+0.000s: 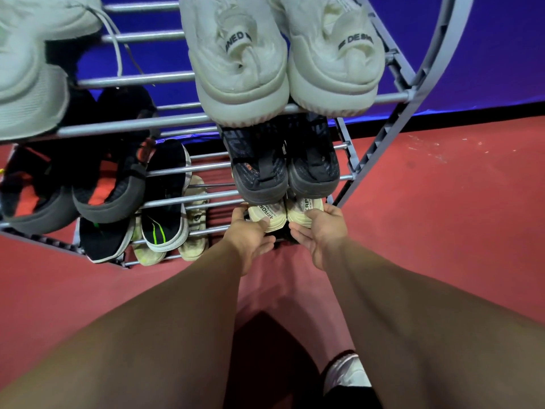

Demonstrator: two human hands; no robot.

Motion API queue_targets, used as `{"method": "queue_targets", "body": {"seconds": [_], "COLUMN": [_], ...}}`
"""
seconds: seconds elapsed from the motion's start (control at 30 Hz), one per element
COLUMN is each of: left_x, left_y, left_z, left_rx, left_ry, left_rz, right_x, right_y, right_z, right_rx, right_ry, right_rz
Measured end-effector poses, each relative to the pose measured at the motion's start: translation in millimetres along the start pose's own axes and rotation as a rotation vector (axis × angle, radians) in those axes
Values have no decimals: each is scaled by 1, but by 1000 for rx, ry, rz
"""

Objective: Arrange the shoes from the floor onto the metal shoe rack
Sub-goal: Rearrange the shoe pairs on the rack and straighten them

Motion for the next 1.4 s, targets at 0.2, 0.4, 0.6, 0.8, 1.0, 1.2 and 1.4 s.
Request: {"method": "queue_targets", "body": {"seconds": [0.2,0.4,0.6,0.8,1.0,1.2,1.4], "left_x": [-1,0,2,28,91,170,235], "left_y": [-2,0,-2,-16,-52,-79,-144], "left_z": [3,1,1,11,33,49,38], "left_rx": [10,14,-34,-200,-443,-446,-333], "left_ry": [15,-21,-49,-95,-38,107,166], "left_rz": [8,-5,-10,35,-29,-119,-39], "right_x": [0,-1,1,17,75,166,258], "right_y": [2,2,2,3,8,34,67], "right_z": [4,3,1,-15,-38,-46,-47], "right_rx": [-10,-8,29,421,937,1340,1227], "right_ry": [39,46,29,75,61,-16,-231], "right_rz": [14,-1,-6,46,-131,-368,-507]}}
Point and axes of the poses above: each hand's wrist, its own x-axis away from the middle knuckle, its own y-axis out of the palm, z = x × y, the point moved 8 cm from there along -x, towards the middle knuckle, and after that the axes turned 15 degrees about -x, right-handed, at the moved point
